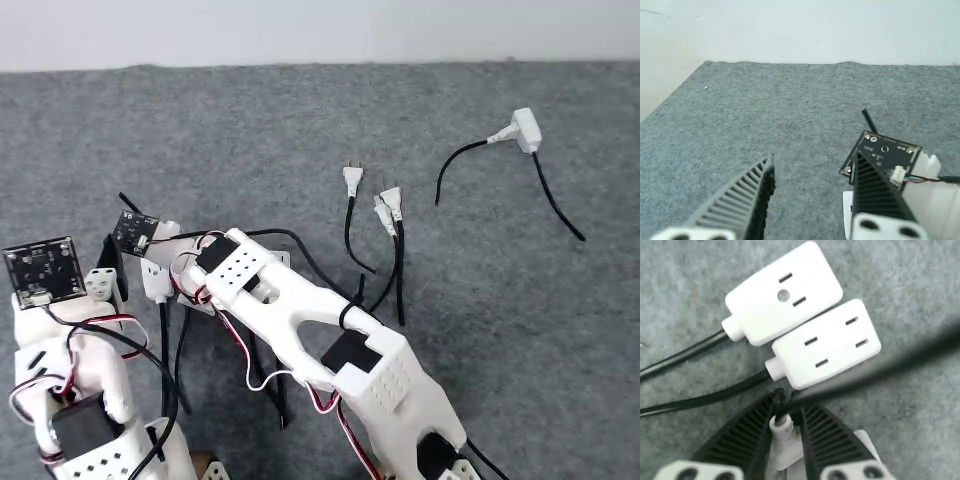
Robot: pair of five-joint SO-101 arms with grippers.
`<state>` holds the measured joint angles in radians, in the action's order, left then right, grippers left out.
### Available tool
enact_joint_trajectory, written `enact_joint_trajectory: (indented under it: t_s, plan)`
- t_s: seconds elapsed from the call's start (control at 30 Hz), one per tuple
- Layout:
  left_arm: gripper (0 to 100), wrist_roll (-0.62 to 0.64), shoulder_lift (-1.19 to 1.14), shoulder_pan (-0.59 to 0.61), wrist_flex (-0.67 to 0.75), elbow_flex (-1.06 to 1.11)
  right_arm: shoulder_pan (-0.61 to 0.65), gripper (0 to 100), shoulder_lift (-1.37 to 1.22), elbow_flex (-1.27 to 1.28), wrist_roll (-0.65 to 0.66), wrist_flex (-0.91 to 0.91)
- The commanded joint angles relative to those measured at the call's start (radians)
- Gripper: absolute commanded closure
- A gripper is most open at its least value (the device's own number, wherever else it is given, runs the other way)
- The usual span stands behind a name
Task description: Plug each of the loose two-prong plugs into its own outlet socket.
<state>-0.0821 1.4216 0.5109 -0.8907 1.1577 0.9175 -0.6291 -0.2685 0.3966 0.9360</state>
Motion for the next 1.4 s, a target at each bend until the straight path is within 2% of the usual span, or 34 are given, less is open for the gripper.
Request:
enact_joint_trajectory:
  t_s: [0.0,0.37,0.47,0.77,0.93,1.23,1.37]
  plan:
    - [76,-0.006,0.012,-0.002,0.005,-0.008,-0.012,99.0,0.111,-0.04,0.005,0.05]
    - [76,-0.003,0.012,0.002,0.066,0.035,-0.012,99.0,0.352,-0.04,-0.038,0.183]
    - [76,0.041,0.012,0.0,0.066,0.035,-0.018,99.0,0.452,-0.04,-0.037,0.232]
    - [76,0.058,0.012,-0.003,0.078,0.079,-0.124,99.0,0.765,-0.04,-0.035,0.398]
    - [76,0.058,0.012,-0.003,0.109,0.119,-0.166,99.0,0.854,-0.034,-0.035,0.489]
    - [76,0.06,0.012,-0.003,0.109,0.142,-0.182,98.0,0.86,0.244,-0.037,0.42]
    - [76,0.06,0.012,-0.003,0.11,0.148,-0.17,87.2,0.854,0.416,-0.043,0.298]
